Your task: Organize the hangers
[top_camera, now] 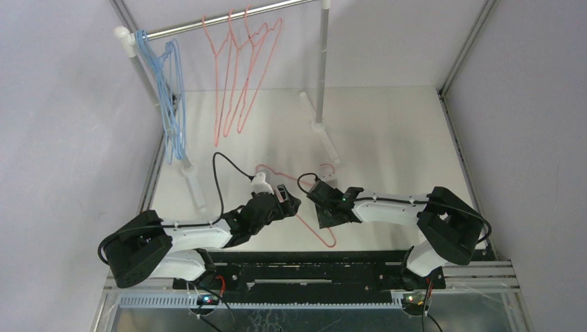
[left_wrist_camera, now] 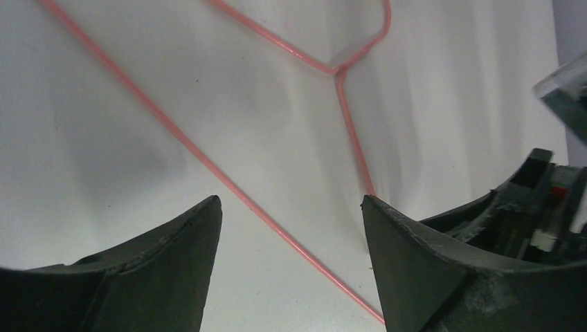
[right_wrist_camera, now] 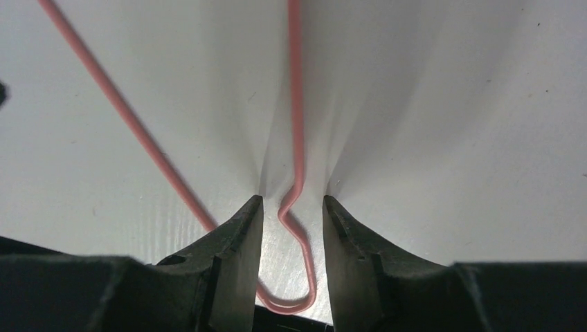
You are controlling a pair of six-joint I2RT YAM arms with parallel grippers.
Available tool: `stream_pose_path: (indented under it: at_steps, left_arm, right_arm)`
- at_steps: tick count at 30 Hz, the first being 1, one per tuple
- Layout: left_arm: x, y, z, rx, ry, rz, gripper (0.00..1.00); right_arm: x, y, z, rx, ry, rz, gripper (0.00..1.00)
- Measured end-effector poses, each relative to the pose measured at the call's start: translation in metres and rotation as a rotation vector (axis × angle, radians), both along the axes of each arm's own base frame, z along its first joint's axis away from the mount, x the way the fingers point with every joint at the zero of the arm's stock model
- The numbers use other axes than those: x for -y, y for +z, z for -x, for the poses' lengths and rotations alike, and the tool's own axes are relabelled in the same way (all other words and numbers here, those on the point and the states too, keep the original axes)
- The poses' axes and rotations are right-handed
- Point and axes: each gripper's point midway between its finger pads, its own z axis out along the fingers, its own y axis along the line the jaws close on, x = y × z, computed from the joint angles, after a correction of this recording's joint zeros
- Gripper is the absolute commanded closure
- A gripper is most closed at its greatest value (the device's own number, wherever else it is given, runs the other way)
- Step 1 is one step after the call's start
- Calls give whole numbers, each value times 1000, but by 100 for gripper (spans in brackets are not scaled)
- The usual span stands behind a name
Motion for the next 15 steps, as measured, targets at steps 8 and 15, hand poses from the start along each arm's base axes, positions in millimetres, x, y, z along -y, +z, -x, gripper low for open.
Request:
stream_pose_path:
  at_steps: [8, 15]
  left_arm:
    - [0, 8, -2, 19, 10, 17, 21]
    - [-1, 17, -4, 38, 16, 38, 21]
  right_arm:
    - [0, -5, -6, 24, -15, 15, 58]
    - [-9, -7, -21, 81, -47, 1, 78]
